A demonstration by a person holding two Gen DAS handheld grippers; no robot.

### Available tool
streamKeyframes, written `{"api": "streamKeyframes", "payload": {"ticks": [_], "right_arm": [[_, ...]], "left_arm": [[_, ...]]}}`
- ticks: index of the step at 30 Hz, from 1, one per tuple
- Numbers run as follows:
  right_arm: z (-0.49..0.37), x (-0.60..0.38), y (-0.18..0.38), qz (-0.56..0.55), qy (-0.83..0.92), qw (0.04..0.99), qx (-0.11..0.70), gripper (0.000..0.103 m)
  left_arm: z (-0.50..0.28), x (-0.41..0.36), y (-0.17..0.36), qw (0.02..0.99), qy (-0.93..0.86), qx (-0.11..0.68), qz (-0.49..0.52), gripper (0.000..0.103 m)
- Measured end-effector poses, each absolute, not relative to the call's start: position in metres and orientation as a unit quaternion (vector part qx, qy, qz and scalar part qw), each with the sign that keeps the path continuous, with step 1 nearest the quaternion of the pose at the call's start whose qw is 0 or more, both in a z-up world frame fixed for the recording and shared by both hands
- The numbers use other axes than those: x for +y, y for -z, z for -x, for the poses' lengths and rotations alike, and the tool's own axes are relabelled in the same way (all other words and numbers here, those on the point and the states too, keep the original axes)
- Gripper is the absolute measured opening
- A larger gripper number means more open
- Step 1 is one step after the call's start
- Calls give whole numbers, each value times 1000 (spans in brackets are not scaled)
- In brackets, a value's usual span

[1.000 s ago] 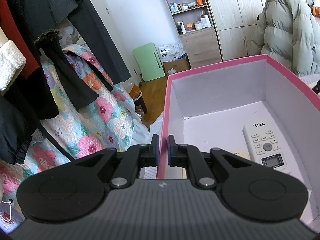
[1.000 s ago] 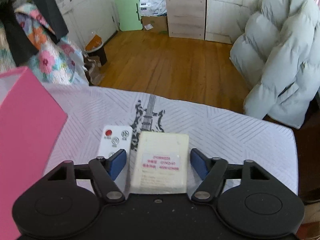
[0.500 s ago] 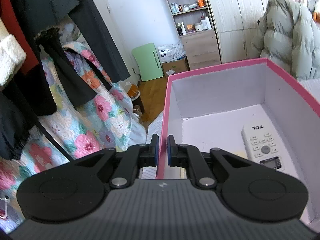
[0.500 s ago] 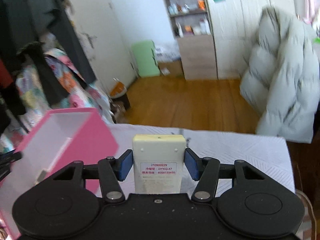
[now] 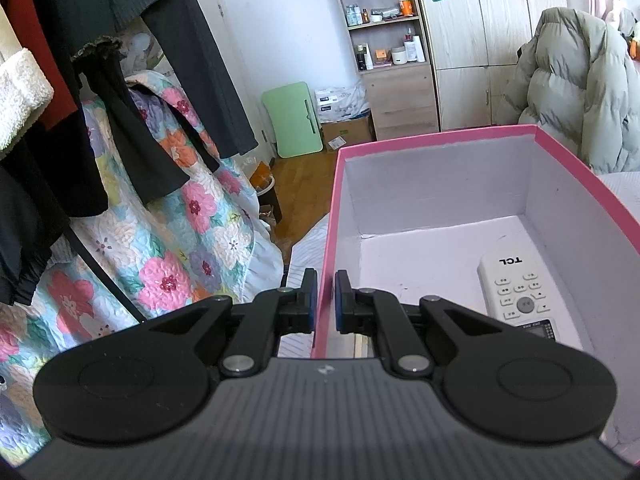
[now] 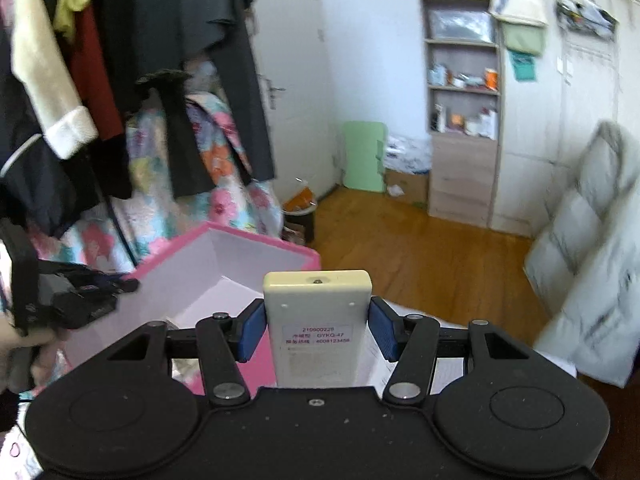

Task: Organize rigid objects
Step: 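Carry the cream remote into the pink box and release it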

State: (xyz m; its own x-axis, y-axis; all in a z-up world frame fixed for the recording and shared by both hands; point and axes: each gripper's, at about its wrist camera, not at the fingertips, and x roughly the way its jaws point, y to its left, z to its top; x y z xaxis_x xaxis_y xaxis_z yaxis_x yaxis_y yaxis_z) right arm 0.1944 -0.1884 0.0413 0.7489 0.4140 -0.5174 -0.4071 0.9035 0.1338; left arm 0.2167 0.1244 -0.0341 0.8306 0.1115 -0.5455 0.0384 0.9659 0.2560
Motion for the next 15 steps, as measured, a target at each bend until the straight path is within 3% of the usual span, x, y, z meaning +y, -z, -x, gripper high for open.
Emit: {"api": "streamKeyframes", "payload": {"ticks": [7, 15], "right_arm": [[-215, -143, -68, -13, -321, 910, 260, 61], [-286, -60, -42, -12, -372, 865, 337, 61]], "left_arm": [[-217, 120, 35, 948, -27, 285, -142, 7], [-215, 129, 33, 955, -17, 276, -109, 6]]}}
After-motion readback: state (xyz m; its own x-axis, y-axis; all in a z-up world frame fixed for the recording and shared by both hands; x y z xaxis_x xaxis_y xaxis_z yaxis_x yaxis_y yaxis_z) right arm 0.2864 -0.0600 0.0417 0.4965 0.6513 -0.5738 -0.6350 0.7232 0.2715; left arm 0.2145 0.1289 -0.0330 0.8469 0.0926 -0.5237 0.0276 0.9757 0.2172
